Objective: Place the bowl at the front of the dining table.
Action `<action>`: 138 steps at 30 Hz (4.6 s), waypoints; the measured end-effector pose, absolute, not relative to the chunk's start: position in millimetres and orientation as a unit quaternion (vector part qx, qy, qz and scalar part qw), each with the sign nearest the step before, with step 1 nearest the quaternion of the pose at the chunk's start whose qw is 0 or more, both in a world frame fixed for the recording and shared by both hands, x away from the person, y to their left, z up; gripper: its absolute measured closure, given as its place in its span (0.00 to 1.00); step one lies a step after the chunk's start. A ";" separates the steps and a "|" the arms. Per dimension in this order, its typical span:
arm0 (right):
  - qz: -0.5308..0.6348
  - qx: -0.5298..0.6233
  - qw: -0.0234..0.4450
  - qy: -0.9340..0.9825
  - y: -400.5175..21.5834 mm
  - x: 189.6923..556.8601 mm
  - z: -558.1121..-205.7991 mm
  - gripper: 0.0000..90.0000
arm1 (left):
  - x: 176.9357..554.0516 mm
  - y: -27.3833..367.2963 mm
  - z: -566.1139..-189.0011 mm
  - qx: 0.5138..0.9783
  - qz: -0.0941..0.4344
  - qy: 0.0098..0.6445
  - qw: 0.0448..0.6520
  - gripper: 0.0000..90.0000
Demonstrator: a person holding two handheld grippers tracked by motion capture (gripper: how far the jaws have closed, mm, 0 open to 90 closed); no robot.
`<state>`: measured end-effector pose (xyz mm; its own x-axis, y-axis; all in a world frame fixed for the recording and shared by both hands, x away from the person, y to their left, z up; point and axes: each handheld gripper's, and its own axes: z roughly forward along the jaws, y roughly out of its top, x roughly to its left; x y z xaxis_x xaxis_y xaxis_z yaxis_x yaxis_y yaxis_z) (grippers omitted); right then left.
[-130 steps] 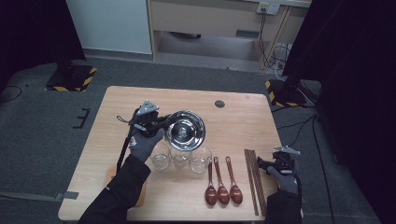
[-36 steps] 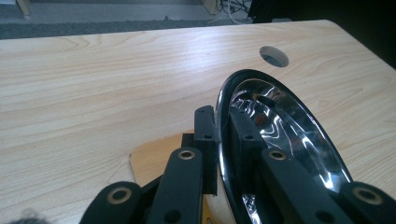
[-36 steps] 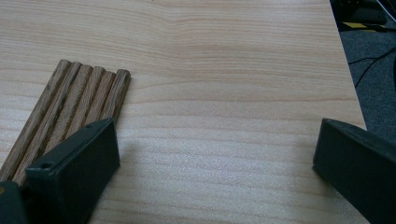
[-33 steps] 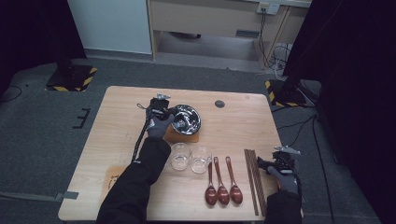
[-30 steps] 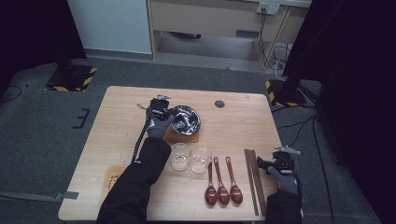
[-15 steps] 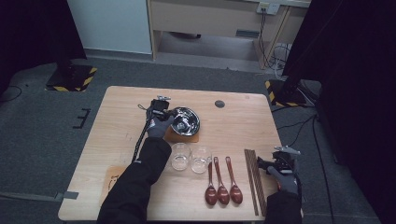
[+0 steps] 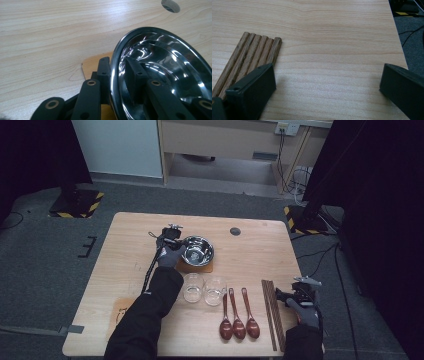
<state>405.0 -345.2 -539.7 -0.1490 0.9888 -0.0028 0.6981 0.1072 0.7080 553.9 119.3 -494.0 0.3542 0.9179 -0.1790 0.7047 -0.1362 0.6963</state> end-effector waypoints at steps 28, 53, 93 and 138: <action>0.289 0.603 0.251 0.699 -345.4 405.0 -539.6 0.01 | 521.2 142.9 -445.9 0.729 0.177 0.501 0.431 0.39; 0.291 0.610 0.255 0.692 -345.8 403.4 -538.9 0.04 | 431.1 193.2 -426.6 0.714 0.229 0.458 0.477 0.33; 0.337 0.562 0.284 0.700 -320.9 389.4 -493.0 0.08 | 390.5 277.4 -531.9 0.726 0.233 0.566 0.314 0.22; 0.375 0.456 0.231 0.773 -249.0 338.7 -467.6 0.16 | 393.5 275.6 -536.2 0.735 0.232 0.558 0.308 0.06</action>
<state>338.7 -249.0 -467.6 -0.4764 0.8791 -0.0158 0.5321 0.3025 0.7908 393.5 275.6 -536.2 0.2701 0.9628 -0.0031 0.6766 -0.1875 0.7120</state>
